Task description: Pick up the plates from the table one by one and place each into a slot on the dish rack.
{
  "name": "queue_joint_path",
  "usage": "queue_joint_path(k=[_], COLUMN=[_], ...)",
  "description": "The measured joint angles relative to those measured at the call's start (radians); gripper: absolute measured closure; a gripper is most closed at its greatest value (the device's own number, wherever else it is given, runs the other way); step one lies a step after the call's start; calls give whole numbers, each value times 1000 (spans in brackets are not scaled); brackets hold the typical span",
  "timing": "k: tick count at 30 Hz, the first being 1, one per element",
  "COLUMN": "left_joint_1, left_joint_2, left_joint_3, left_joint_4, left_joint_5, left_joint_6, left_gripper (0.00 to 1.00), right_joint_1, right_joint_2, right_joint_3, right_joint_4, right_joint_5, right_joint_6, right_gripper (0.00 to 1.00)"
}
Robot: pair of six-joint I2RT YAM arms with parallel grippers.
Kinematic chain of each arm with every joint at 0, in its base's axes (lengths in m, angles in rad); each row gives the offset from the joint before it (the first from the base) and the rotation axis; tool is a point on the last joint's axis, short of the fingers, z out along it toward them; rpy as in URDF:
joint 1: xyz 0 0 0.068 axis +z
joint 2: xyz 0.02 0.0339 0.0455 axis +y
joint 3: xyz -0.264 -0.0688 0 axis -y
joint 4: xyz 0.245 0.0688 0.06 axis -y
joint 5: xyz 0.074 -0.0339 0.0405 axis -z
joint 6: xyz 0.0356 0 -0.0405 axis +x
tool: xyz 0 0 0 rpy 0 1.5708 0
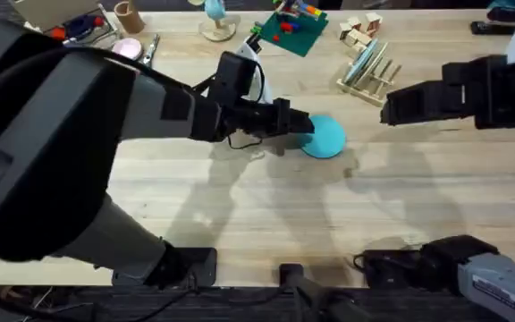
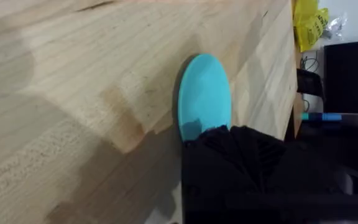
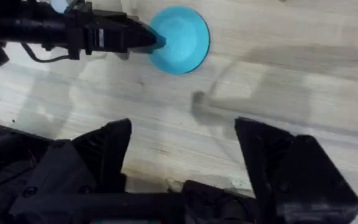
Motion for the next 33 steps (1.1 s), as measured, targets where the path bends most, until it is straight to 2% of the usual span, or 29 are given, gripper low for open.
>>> queue_joint_path(k=[16,33], left_joint_1=[1,1], left_joint_2=[94,104], left_joint_3=[3,10], left_joint_4=[64,71], left_joint_5=[5,17], left_joint_6=[-41,-49], left_gripper=[960,961], right_joint_1=[0,0], right_joint_2=[0,0], right_joint_3=[0,-6], right_joint_4=[-6,-22], right_joint_5=[0,0], right_joint_6=[0,5], right_gripper=[7,7])
